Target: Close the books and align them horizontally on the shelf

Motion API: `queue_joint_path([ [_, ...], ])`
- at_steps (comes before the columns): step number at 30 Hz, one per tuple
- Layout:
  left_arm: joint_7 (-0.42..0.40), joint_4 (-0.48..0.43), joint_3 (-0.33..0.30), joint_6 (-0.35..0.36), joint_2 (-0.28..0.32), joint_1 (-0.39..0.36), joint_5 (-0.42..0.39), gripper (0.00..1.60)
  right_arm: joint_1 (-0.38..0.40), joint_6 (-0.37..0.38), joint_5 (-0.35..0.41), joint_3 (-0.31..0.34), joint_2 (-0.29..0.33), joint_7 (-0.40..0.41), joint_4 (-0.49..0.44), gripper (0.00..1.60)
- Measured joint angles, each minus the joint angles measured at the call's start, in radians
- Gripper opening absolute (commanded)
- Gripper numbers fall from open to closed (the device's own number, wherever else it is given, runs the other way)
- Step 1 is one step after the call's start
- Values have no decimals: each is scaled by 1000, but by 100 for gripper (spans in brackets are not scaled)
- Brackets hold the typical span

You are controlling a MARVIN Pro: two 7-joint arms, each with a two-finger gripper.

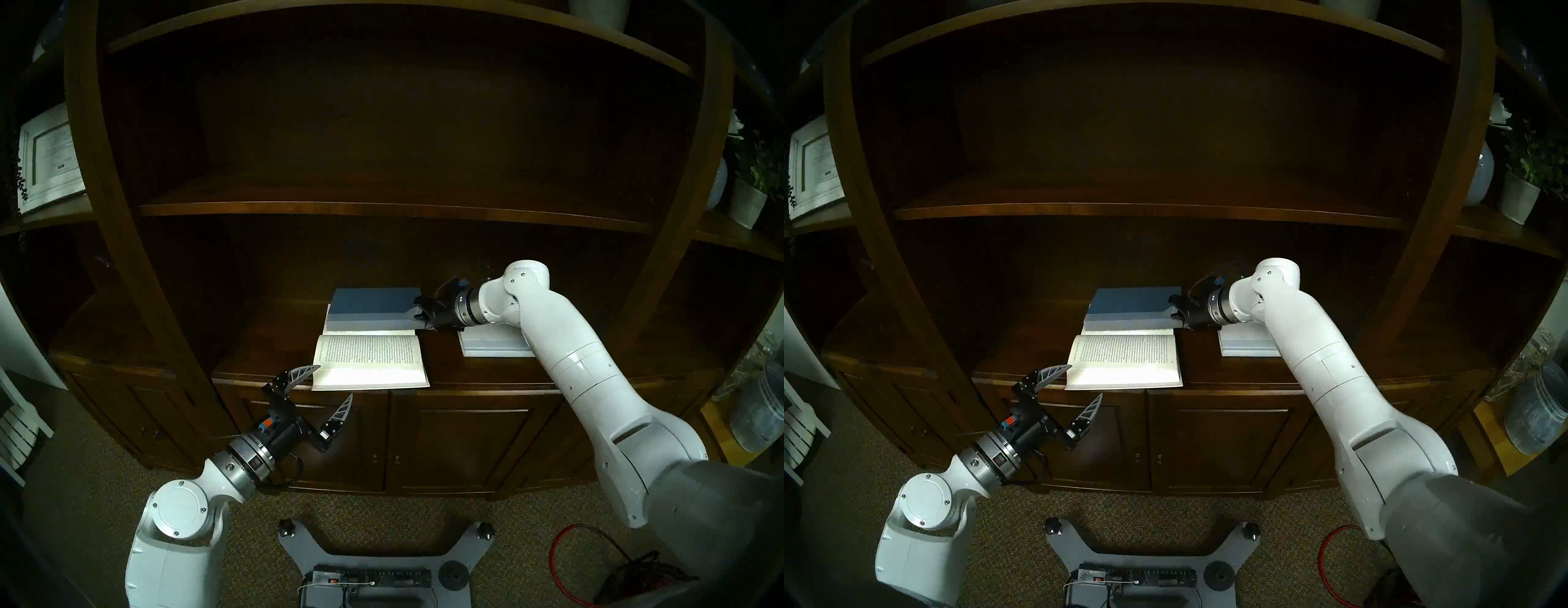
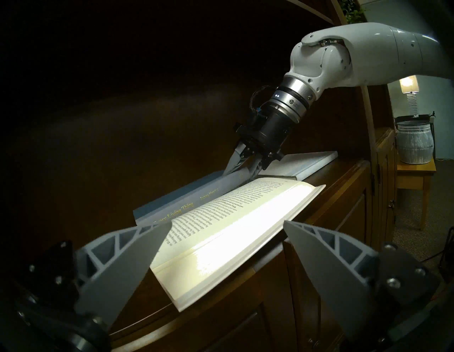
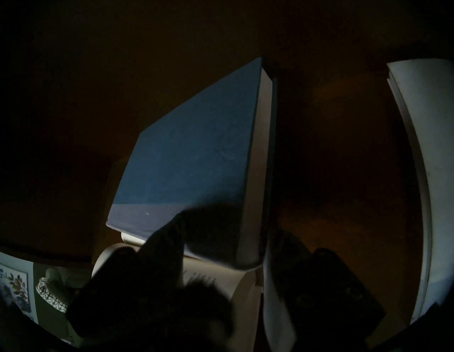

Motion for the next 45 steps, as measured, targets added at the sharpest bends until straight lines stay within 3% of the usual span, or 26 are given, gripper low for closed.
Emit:
queue_joint_path([
  [16, -1, 0, 0, 0, -1, 0, 0, 160, -44, -1, 51, 48, 70, 0, -147, 0],
  [31, -2, 0, -1, 0, -1, 0, 1, 160, -80, -6, 79, 79, 105, -17, -152, 0],
  [45, -2, 0, -1, 0, -2, 0, 1, 160, -105, -4, 67, 151, 194, -64, -153, 0],
])
